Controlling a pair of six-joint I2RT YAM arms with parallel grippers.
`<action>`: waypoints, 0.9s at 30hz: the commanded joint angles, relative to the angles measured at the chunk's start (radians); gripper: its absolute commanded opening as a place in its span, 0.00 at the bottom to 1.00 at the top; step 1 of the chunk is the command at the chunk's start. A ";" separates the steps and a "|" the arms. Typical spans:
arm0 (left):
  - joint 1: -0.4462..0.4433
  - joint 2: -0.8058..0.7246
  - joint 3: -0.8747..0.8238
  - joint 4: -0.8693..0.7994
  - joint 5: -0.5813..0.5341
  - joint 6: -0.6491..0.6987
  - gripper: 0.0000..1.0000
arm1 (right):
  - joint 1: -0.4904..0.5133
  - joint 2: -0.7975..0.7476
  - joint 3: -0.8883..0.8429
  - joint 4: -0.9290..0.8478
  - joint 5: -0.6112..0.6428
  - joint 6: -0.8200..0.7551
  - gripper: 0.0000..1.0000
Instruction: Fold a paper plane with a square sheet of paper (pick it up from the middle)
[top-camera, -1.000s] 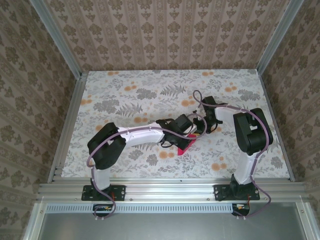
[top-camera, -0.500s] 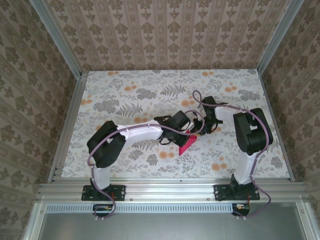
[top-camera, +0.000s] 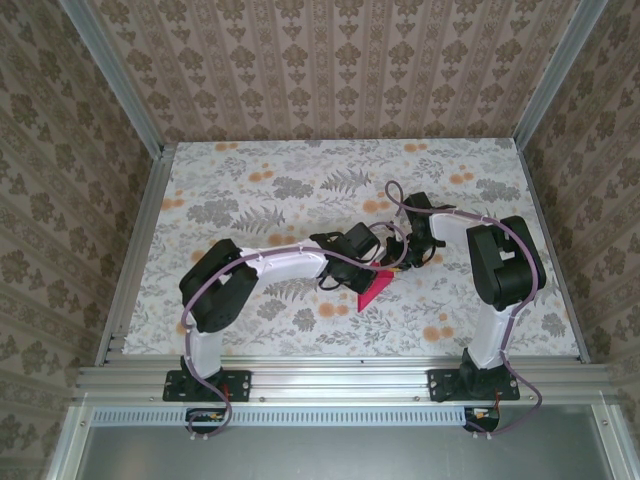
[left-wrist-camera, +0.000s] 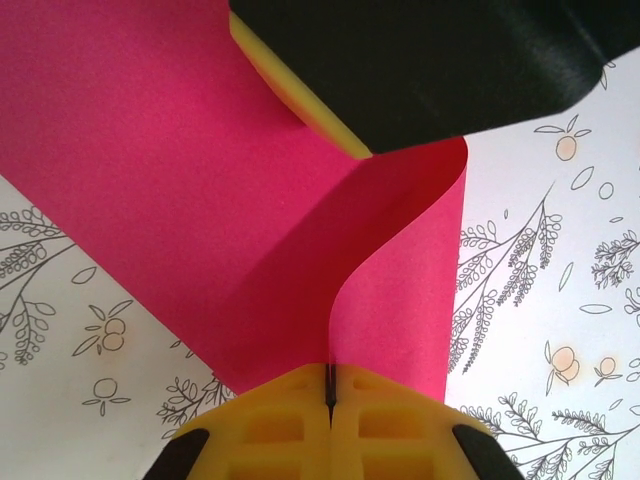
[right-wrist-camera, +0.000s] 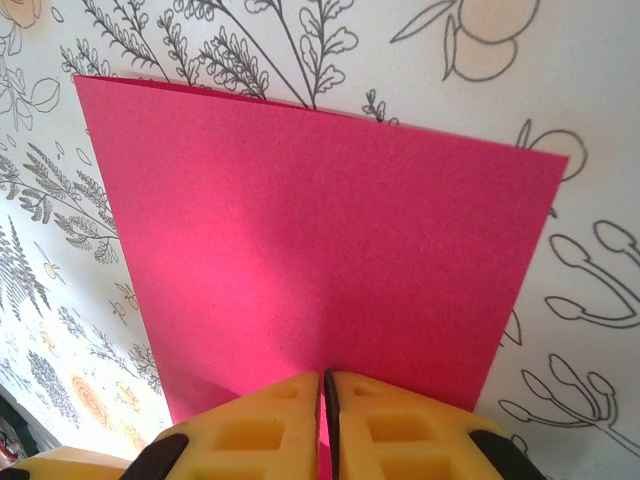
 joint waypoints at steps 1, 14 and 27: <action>0.011 0.007 -0.003 0.009 -0.006 -0.004 0.00 | 0.007 0.019 -0.006 -0.033 0.012 0.013 0.13; 0.013 0.017 -0.019 0.011 0.000 -0.017 0.00 | 0.007 0.016 -0.003 -0.026 0.012 0.029 0.15; 0.013 0.022 -0.032 0.023 -0.017 -0.023 0.00 | 0.007 0.021 -0.014 -0.021 0.019 0.035 0.15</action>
